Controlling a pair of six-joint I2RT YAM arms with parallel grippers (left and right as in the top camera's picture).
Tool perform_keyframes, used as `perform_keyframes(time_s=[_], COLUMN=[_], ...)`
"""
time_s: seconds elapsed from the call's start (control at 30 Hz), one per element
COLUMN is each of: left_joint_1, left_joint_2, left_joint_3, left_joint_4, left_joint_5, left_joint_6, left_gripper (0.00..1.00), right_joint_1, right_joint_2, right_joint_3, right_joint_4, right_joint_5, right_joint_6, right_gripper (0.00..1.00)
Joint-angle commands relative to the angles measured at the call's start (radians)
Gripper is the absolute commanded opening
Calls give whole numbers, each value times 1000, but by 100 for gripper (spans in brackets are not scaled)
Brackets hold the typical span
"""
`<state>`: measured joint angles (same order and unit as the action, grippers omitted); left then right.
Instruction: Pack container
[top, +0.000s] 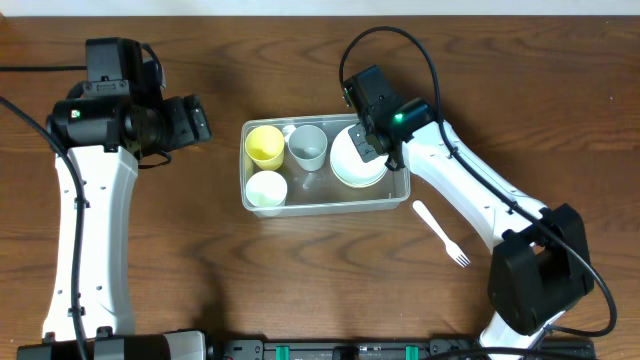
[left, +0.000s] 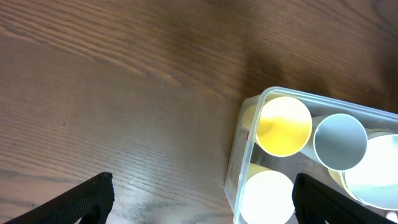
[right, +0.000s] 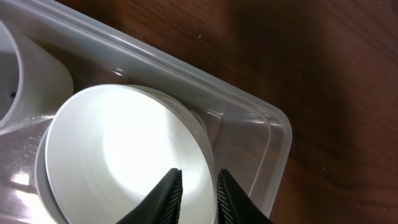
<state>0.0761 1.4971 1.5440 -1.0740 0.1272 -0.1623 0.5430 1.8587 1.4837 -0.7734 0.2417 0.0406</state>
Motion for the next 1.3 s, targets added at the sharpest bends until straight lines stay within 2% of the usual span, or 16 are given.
perform_keyframes(time_s=[0.0,0.27,0.47,1.0,1.1,1.13,1.17,1.2,1.23,1.27], left_joint_1=[2,2,2,2,2,2,2,2,2,2], left_joint_2=[7,7,7,7,7,7,7,7,7,7], left_joint_3=[-9,-9,-9,-9,-9,-9,-9,-9,-9,-9], left_joint_4=[-3,-5,-5,-6,-6,-6,-6,-6,-6,-6], left_joint_5=[-8,-8,-8,-8,-8,-8,-8,-8,-8,-8], left_joint_6=[-15,-15,-15,-15,-15,-15,-15,-15,-15,-15], left_gripper=[91,92,91,91,91,91,91,91,91,91], right_joint_1=[-9,-35,-52,-52,-53,-56,-63,-72,-86,-106], right_joint_2=[5,27,58,50,10,-10,-37,-63,-95,-136], right_joint_3=[6,-1,-1,3,23,31,41,47,51,53], right_joint_4=[-2,-5,-9,2,3,3,3,3,3,-2], right_joint_5=[5,4,1,-14,-2,2,2,2,2,2], right_joint_6=[-13,-12,-12,-9,34,51,75,92,106,127], right_gripper=[22,21,7,11,14,16,23,39,60,68])
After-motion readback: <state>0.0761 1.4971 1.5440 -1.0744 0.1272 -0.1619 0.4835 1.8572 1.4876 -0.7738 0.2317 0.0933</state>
